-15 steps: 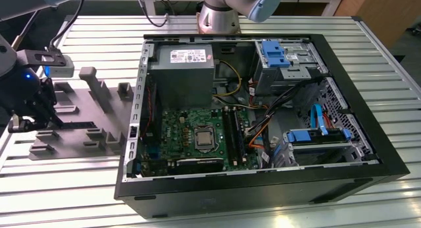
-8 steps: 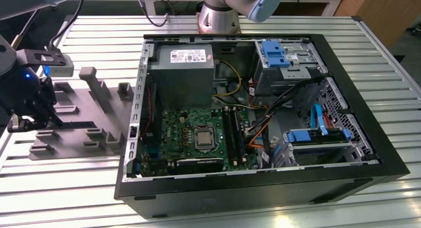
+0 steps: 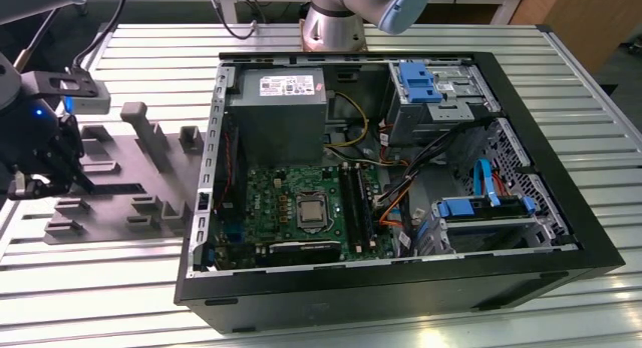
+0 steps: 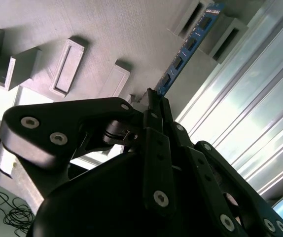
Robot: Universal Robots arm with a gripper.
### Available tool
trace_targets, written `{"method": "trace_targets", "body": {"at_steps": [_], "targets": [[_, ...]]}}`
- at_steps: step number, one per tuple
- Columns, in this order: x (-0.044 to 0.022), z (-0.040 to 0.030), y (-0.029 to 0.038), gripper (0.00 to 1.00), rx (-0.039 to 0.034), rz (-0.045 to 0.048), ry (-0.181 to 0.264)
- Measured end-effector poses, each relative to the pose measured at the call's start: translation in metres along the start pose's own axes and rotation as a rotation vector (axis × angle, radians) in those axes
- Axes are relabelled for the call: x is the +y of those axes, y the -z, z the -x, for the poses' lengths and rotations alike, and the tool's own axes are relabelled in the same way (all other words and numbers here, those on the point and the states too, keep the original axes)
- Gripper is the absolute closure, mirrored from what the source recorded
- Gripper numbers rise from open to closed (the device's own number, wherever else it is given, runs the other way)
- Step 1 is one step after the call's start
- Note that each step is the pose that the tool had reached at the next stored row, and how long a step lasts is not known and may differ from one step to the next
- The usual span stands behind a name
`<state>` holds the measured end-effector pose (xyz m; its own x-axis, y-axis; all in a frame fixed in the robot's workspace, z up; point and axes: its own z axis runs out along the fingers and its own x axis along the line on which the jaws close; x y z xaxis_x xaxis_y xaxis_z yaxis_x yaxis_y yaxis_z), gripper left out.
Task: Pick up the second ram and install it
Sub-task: 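Pick up the second ram and move it above second insertion slot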
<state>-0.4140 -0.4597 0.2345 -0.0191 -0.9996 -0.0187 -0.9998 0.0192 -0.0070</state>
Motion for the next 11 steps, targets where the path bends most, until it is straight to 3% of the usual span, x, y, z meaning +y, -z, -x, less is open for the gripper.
{"method": "trace_targets", "body": {"at_steps": [11], "targets": [[-0.0001,0.0002,0.0082,0.86,-0.0001,-0.0009,0.000]]}}
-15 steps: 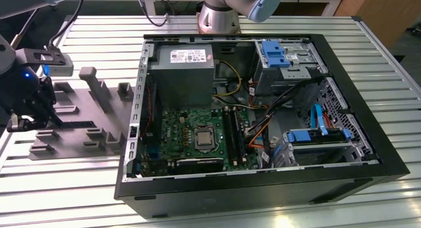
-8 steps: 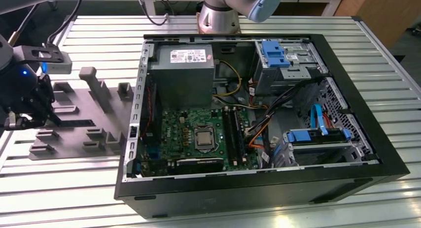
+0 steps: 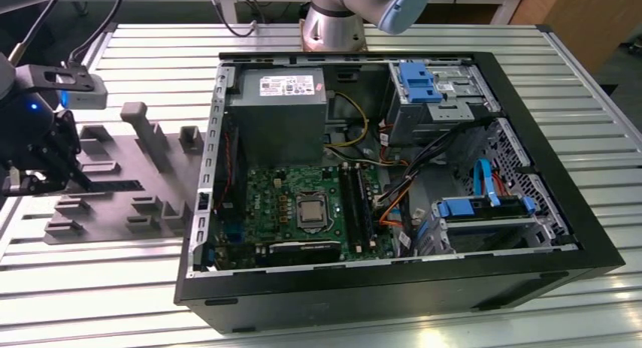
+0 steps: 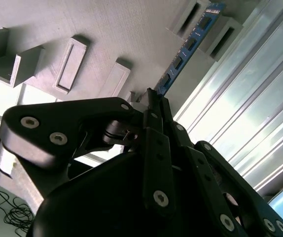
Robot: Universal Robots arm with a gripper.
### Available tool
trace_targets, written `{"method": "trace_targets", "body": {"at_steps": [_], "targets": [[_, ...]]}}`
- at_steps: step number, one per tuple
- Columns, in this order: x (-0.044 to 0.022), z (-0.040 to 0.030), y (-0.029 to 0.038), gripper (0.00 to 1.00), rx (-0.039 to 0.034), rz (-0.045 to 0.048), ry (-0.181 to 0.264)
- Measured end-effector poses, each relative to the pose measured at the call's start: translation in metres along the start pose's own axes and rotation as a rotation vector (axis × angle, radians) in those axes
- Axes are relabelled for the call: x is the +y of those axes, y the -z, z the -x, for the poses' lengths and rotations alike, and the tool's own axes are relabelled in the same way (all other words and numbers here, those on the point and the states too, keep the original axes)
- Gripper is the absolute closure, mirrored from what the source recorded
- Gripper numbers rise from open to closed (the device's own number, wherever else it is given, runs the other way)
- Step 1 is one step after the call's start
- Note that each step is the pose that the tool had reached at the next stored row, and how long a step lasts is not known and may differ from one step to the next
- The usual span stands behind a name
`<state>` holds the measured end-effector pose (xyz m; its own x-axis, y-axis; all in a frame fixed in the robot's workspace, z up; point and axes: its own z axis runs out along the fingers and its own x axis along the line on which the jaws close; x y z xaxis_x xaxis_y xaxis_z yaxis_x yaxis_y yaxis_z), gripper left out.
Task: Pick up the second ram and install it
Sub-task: 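Pick up the second ram and move it above second insertion slot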
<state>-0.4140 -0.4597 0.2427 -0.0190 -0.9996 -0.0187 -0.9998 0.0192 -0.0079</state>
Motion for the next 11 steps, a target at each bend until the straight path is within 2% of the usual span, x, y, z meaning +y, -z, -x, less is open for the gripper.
{"method": "trace_targets", "body": {"at_steps": [11], "targets": [[-0.0001,0.0001,0.0082,0.86,0.0001,-0.0007,0.000]]}}
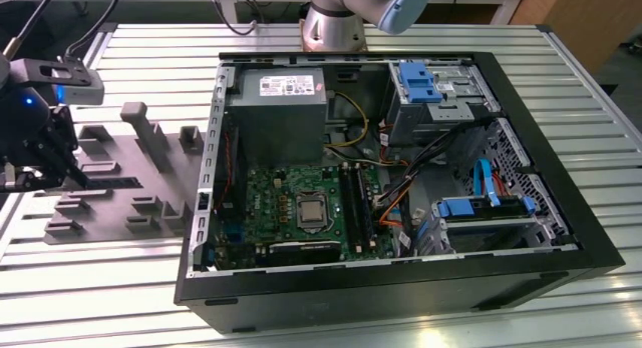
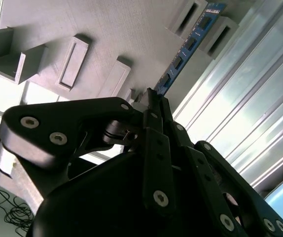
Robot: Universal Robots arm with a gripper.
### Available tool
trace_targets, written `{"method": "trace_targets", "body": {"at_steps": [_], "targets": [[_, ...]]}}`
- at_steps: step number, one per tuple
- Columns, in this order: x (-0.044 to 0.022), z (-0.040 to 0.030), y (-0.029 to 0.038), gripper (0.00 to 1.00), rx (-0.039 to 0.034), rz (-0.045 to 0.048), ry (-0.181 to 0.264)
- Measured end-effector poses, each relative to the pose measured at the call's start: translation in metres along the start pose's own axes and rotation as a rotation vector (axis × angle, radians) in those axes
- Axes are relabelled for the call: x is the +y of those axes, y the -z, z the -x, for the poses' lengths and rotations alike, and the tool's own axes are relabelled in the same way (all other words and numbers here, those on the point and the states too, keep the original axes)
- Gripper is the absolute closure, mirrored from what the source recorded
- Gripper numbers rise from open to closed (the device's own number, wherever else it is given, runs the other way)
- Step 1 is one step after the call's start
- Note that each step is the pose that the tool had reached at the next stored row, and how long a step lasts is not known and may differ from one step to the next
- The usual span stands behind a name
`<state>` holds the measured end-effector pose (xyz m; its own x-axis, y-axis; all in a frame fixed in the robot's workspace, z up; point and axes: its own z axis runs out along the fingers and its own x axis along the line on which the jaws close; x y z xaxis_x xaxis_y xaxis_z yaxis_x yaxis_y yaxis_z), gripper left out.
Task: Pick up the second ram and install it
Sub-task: 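Pick up the second ram and move it above second insertion slot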
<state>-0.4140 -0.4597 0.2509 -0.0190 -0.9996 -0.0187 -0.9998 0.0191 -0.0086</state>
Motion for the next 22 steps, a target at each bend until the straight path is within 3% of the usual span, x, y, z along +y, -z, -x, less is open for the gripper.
{"method": "trace_targets", "body": {"at_steps": [22], "targets": [[-0.0002,0.0004,0.0208,0.86,-0.0001,-0.0019,0.000]]}}
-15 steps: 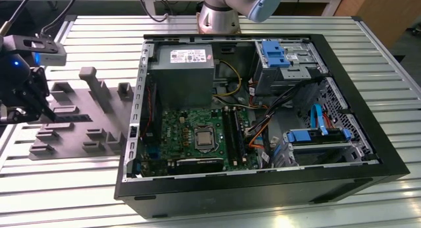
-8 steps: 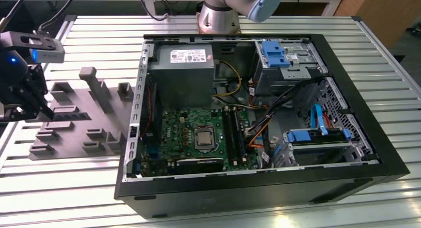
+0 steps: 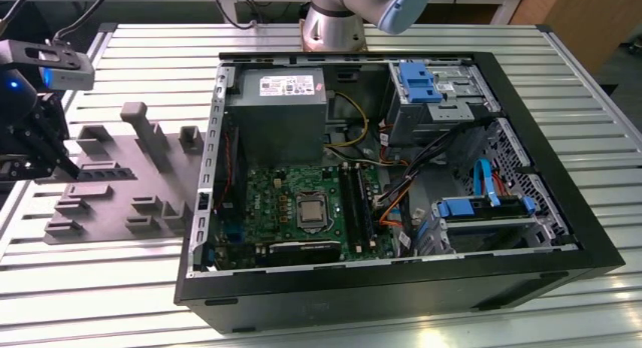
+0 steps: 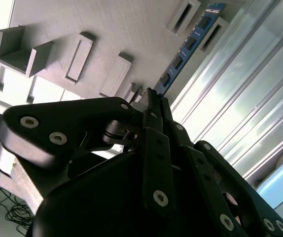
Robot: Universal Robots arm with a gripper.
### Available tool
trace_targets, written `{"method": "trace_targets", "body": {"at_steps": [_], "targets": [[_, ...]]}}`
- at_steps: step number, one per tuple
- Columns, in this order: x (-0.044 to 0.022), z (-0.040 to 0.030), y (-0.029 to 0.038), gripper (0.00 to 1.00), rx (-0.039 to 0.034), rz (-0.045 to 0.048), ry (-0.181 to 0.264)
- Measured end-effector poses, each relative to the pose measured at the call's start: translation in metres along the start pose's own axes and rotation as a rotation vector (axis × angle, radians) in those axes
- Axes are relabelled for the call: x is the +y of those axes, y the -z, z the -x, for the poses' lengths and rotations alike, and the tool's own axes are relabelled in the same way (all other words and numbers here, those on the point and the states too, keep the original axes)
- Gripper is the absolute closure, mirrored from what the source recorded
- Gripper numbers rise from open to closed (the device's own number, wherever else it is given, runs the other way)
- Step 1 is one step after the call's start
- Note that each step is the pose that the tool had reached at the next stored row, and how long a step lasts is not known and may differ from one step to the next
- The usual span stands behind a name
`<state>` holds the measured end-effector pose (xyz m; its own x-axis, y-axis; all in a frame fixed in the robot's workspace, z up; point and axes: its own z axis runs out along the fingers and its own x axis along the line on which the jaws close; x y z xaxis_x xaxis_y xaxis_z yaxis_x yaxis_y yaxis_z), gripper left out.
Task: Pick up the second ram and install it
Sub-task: 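Pick up the second ram and move it above second insertion slot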
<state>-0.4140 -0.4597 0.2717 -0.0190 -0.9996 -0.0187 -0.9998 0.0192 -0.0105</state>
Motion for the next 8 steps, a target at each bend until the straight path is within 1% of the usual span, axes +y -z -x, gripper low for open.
{"method": "trace_targets", "body": {"at_steps": [4,5,8], "targets": [[0.0000,0.0001,0.0046,0.86,-0.0001,-0.0005,0.000],[-0.0001,0.0001,0.0088,0.86,0.0000,-0.0009,0.000],[-0.0001,0.0002,0.0122,0.86,-0.0001,-0.0012,0.000]]}}
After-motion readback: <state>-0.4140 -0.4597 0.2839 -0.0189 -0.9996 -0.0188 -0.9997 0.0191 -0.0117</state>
